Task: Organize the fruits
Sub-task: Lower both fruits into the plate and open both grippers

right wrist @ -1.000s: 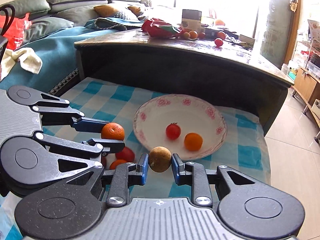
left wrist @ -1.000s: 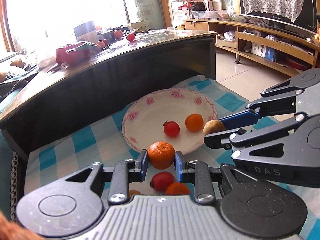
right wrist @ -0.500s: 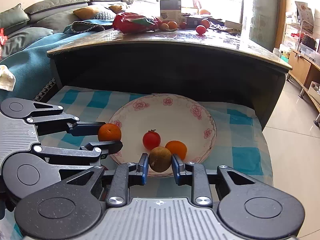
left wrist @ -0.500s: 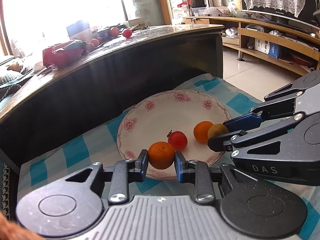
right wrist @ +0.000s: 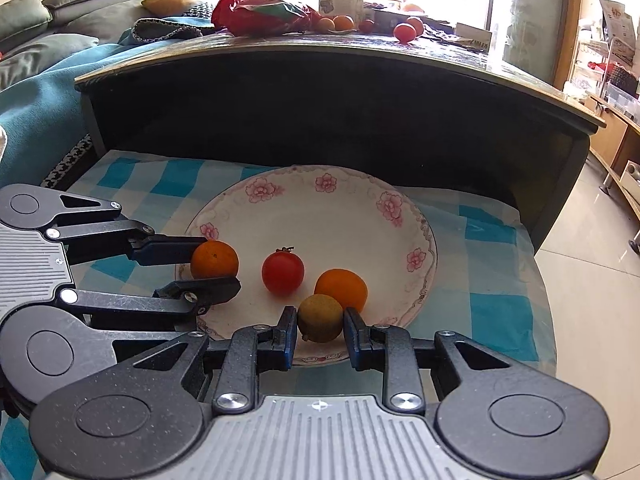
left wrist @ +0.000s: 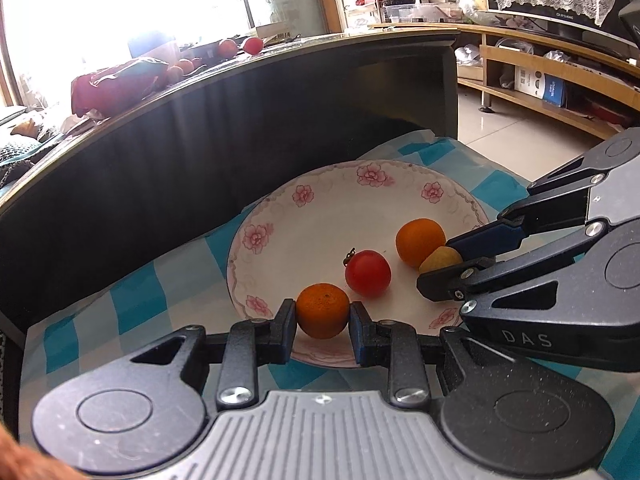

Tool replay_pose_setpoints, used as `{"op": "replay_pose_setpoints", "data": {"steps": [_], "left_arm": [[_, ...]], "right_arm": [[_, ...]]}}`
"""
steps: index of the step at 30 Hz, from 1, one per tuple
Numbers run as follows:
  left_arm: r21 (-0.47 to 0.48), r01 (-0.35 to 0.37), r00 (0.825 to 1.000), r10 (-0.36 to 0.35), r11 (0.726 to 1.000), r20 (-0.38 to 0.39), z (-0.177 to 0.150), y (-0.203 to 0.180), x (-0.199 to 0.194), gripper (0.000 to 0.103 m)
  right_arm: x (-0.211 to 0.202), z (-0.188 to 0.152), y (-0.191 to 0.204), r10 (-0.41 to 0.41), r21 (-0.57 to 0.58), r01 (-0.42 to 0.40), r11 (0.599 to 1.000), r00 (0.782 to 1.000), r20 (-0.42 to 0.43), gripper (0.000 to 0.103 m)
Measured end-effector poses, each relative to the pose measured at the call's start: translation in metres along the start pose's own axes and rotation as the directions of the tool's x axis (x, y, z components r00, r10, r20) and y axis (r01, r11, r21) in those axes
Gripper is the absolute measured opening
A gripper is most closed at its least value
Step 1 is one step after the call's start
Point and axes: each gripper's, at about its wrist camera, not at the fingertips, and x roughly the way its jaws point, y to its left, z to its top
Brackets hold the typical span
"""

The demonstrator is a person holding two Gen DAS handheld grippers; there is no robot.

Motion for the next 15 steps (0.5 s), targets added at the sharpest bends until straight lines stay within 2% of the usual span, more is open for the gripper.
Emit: {"op": "replay_pose_setpoints", "data": {"steps": [15], "left_arm": [[-0.021,0.000,1.000,0.000,1.000,0.012,-0.002,0.003,0.007,0.038]], "right_arm": [[0.013,0.004,-0.001,-0.011,-0.001,0.011,1.000,1.000,0.009,0.024]]}}
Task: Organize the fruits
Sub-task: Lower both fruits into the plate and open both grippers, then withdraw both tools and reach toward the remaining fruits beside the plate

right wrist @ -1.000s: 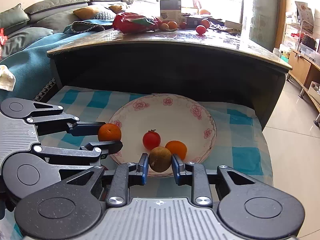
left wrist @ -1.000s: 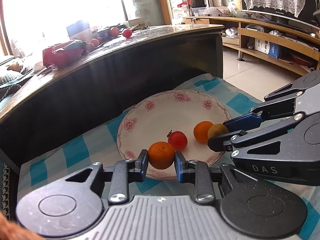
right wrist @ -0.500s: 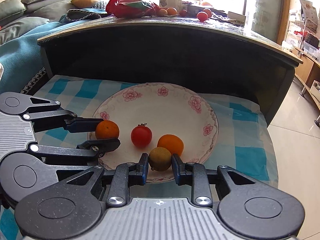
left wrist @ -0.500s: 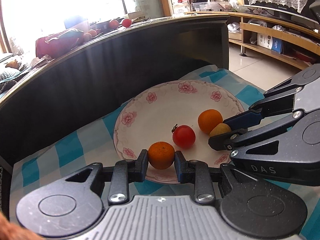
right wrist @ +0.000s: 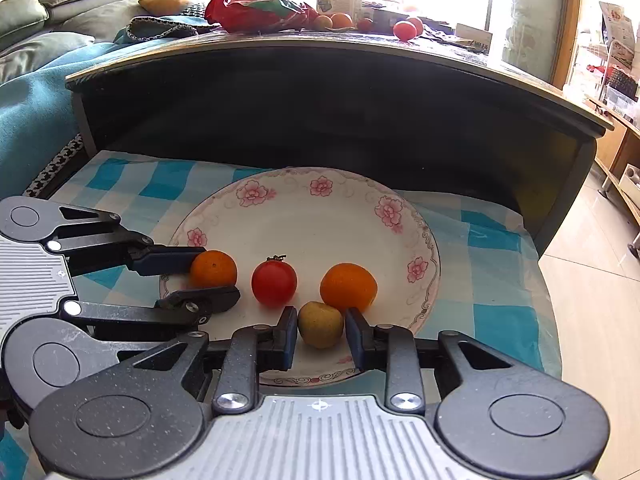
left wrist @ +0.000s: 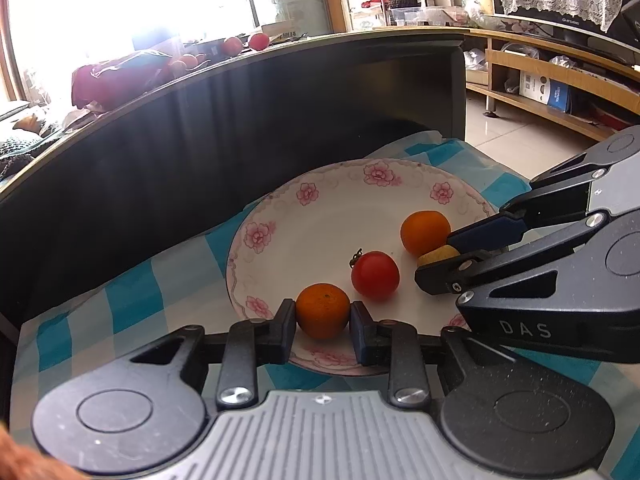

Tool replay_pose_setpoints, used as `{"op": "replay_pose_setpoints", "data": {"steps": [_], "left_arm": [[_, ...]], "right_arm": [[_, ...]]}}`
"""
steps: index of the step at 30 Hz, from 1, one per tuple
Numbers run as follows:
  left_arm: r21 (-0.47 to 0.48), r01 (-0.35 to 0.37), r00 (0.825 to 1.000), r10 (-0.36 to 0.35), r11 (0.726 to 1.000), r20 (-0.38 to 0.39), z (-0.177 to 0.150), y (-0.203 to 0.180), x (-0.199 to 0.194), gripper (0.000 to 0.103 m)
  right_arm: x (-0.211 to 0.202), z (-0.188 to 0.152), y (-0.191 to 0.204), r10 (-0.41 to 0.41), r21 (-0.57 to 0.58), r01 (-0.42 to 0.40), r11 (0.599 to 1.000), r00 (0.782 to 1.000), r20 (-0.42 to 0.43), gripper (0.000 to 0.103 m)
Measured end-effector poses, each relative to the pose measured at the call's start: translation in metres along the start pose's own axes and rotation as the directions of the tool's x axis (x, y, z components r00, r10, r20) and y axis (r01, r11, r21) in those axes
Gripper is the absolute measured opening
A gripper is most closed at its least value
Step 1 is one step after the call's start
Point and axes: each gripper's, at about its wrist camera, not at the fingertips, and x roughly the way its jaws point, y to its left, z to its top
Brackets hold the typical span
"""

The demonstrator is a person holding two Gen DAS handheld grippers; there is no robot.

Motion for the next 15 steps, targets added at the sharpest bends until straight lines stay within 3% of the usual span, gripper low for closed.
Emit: {"op": "replay_pose_setpoints", "data": {"steps": [15], "left_arm": [[-0.025,-0.003,0.999,0.004,1.000,0.050,0.010,0.009,-0.018,0.041]], "right_arm": [[-0.012,0.005,-0.007,0.000,0.029,-0.001,1.000,0.999,0.039,0.033]]}}
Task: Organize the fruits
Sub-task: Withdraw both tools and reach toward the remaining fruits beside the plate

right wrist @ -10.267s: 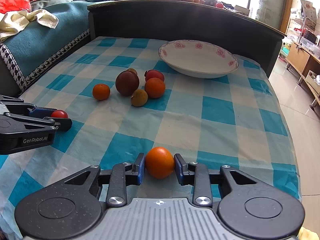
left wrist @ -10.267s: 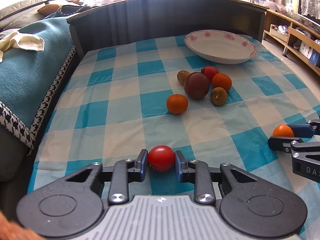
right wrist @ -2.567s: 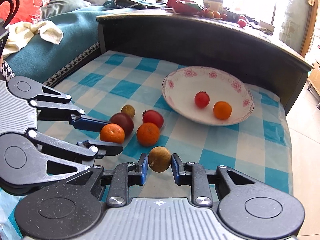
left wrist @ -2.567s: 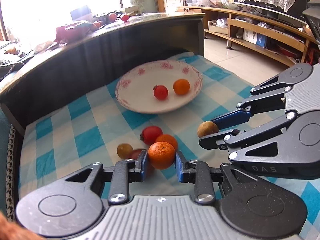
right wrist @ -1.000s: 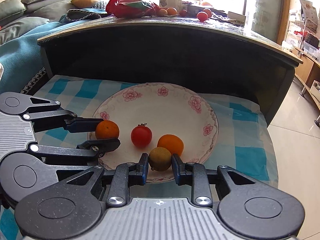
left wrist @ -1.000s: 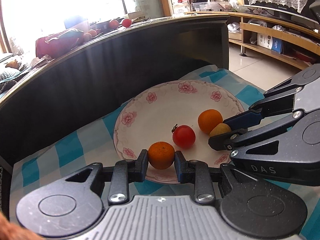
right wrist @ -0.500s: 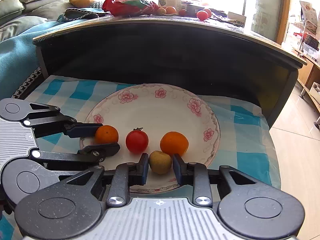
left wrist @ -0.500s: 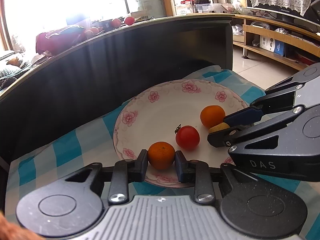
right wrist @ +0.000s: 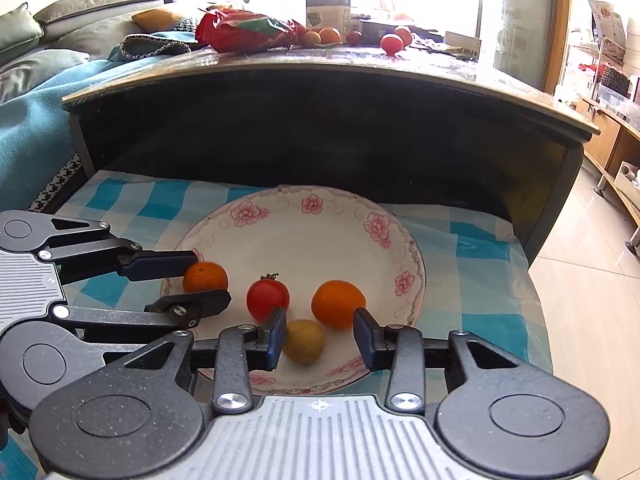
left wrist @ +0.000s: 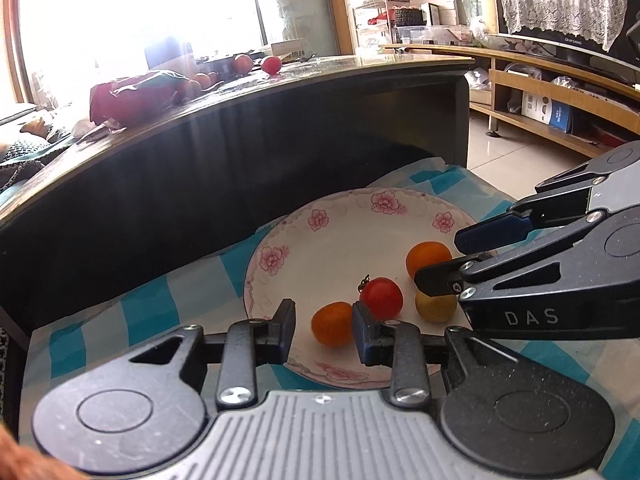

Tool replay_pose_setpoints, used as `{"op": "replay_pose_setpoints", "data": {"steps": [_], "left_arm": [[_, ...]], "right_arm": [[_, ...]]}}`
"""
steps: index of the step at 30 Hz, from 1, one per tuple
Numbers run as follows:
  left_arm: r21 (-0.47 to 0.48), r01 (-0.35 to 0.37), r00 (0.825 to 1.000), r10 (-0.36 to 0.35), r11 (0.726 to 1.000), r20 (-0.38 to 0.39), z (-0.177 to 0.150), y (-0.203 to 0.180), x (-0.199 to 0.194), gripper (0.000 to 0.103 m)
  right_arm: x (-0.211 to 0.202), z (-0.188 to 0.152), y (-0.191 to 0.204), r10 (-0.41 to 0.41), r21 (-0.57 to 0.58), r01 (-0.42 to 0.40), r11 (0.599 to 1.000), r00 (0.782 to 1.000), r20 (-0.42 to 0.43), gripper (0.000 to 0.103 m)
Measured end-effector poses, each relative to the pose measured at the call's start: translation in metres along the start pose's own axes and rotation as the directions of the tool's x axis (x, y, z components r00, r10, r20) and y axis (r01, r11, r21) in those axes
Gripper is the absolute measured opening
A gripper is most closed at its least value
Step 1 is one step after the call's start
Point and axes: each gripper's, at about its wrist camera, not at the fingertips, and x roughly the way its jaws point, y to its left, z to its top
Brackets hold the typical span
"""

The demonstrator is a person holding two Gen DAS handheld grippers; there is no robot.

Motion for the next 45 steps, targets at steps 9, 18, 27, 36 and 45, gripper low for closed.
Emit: {"op": "replay_pose_setpoints", "data": {"steps": [9,18,27,36,45], "left_arm": [[-0.039,-0.019,1.000,0.019,0.999,0.009,0.007,0.011,-0.023,0.042],[-0.066,-0.027,1.000,0.028,0.997,0.011,0.007,0.015,-0.063,0.042],[-0.067,0.015,1.000,-0.016,0.998,-0.019,-0.007,0.011,-0.099,0.043],[-0.079,0.039,0.991,-0.049,0.996,-0.123,-0.046,0.016,-0.122,0.044],[-0.108,0.059,0.980,-0.078,0.992,-0.185,-0.069,0.027,-0.111,0.044]], "right_arm": [[-0.017,0.008,-0.006,-0.001,0.027,0.000,1.000,0.999,0.051,0.034],[-0.051,0.011,-0.010,0.002,0.079,-0.010,0.997,0.995,0.103,0.034],[-0.077,-0.004,0.003,0.039,0.087,-0.046,0.995,0.996,0.085,0.034],[-0.084,-0.027,0.032,0.156,0.050,-0.156,0.987,0.988,-0.012,0.036],[-0.054,-0.039,0.064,0.228,-0.036,-0.233,0.972,0.968,-0.107,0.036]]}}
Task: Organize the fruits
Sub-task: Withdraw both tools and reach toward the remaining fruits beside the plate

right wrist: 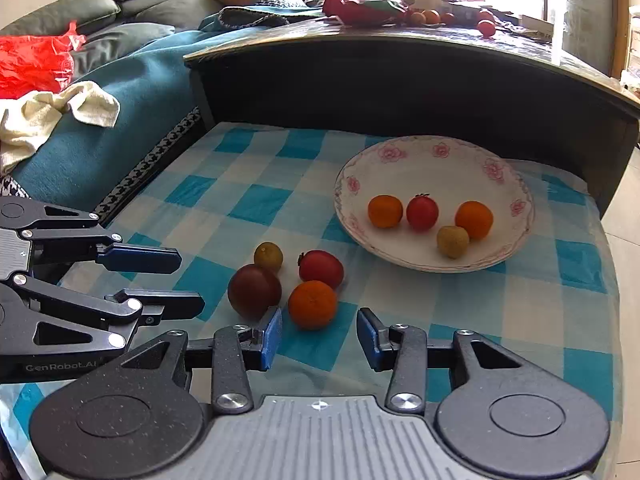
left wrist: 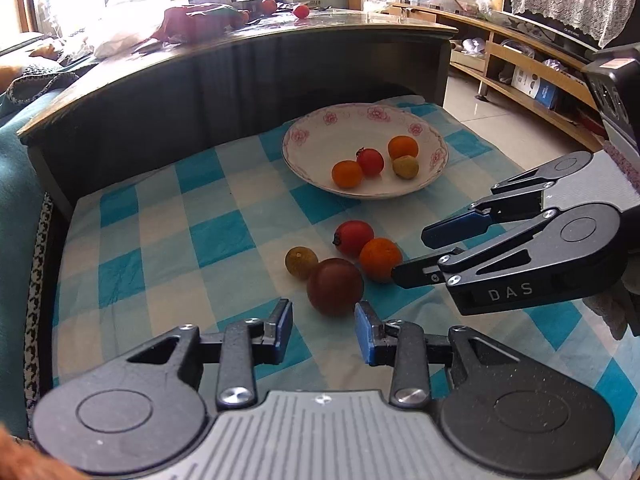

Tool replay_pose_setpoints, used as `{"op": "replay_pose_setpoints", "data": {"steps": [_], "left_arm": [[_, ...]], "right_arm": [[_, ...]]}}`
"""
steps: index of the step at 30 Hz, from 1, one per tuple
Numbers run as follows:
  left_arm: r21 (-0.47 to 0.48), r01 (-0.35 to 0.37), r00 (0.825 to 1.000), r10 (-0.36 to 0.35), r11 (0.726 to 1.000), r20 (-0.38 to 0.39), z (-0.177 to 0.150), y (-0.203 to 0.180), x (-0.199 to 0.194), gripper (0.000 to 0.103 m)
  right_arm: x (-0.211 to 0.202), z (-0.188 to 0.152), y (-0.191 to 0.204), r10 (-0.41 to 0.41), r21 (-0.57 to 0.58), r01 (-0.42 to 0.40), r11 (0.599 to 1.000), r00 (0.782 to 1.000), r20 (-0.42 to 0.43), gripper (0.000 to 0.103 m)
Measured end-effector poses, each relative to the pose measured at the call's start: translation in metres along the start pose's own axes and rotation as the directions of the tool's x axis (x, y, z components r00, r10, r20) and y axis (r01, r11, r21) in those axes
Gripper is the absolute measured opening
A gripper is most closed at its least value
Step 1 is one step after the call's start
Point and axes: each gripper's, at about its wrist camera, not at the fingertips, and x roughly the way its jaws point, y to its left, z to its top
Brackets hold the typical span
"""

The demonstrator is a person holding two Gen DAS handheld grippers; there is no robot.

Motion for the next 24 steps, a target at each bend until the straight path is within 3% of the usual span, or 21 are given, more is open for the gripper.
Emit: {"op": "replay_pose_setpoints", "data": {"steps": [9,18,24], "left_arm": [[0.011,0.021,1.000,-0.021,1.000,-0.013,-0.001,0.004,0.010,0.044],[0.017,0.022,1.000,-0.022,1.000,-0.015,0.003,0.003,0.017,0.045],[0.002,0.023,1.000,-0.023,1.000,-0.014,0.003,0.007,0.018,0.045]], "right_arm": [[0.032,0.003,0.009,0.026,-0.037,-0.028,0.999,0.999,-0.042,0.041],[0.036,0.007,0.000,0.038,-0.007,-0.039,0.999,0.999,-0.038,0.040],[0.035,0.008,-0.004,0.069,-0.026,-0.071,0.997,0.994,-0.089,0.040]]}}
